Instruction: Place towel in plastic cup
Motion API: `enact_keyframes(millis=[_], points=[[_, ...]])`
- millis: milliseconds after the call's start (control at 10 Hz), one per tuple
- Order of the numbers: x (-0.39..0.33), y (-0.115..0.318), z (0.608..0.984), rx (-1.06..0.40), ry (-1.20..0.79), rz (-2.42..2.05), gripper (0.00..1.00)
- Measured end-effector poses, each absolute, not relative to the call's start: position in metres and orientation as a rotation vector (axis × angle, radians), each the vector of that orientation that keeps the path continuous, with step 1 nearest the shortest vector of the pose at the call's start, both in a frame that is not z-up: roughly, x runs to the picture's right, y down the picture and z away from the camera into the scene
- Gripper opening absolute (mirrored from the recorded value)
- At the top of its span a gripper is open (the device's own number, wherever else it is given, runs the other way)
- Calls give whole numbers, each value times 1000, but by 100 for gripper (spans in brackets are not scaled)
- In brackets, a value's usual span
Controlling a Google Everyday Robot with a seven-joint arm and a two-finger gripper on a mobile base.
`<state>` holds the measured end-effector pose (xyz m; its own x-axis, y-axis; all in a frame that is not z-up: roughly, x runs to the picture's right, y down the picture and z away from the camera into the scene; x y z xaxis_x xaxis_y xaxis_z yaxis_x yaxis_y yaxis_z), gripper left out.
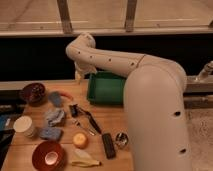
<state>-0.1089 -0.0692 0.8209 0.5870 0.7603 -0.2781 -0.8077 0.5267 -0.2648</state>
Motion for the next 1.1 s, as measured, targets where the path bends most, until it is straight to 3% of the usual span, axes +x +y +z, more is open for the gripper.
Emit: enact_keyframes(millis=[400,1100], points=[[-136,-58,811,-442,92,828,66],[-241,55,760,-614,-39,565,66]])
